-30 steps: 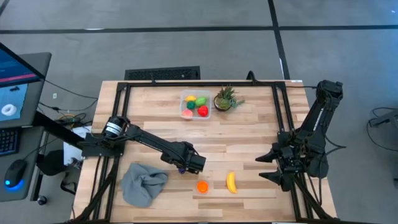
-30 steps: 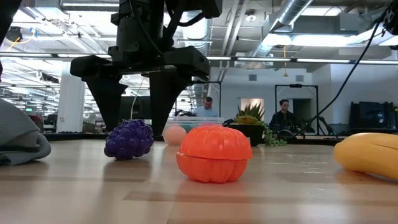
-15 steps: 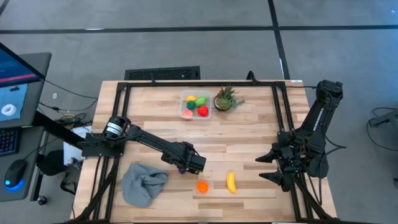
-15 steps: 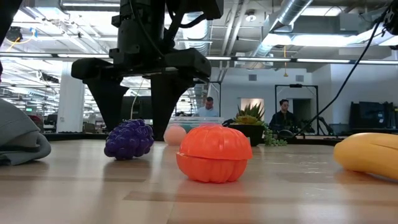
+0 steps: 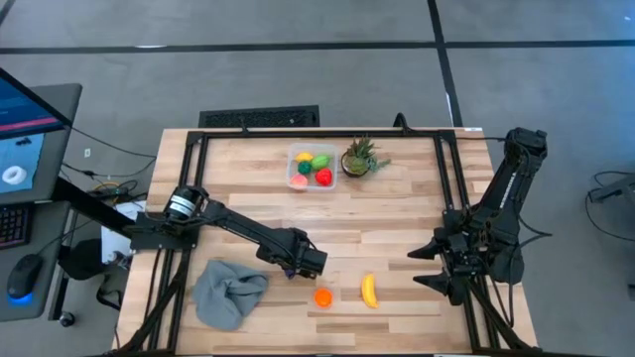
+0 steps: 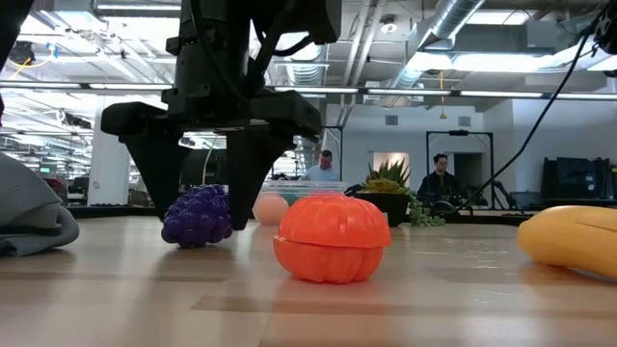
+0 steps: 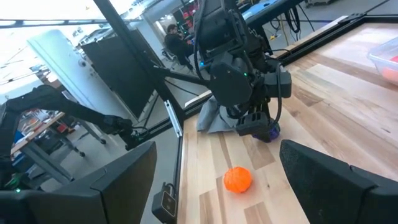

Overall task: Pick and placing Produce into tupperware
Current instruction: Put the violet grapes into the transparent container

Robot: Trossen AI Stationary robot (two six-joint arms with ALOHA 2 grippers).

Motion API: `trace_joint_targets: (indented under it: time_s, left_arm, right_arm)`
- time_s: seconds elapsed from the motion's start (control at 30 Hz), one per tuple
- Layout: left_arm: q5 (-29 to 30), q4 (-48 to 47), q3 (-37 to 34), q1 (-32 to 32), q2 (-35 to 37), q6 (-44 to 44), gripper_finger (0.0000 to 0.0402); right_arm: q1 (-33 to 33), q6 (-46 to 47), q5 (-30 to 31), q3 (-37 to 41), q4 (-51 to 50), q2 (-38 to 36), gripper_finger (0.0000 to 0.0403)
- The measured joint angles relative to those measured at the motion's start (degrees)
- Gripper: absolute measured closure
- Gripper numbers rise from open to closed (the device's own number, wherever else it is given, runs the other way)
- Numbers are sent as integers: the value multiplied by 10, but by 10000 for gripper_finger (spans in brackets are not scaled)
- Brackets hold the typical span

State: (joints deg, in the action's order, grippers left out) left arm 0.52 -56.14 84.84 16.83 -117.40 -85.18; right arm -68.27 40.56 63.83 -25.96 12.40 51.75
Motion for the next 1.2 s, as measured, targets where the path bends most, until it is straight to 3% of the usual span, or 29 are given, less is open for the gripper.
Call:
trace_joint_targets:
  time_s: [0.63, 1.2]
  left_arm:
    - [32, 23, 0, 2, 0, 6, 63]
    - [17, 57, 1, 6, -27, 8, 63]
  right_arm:
    - [0, 0, 0, 0, -2, 0, 40]
    - [0, 0, -7, 0, -1, 0, 40]
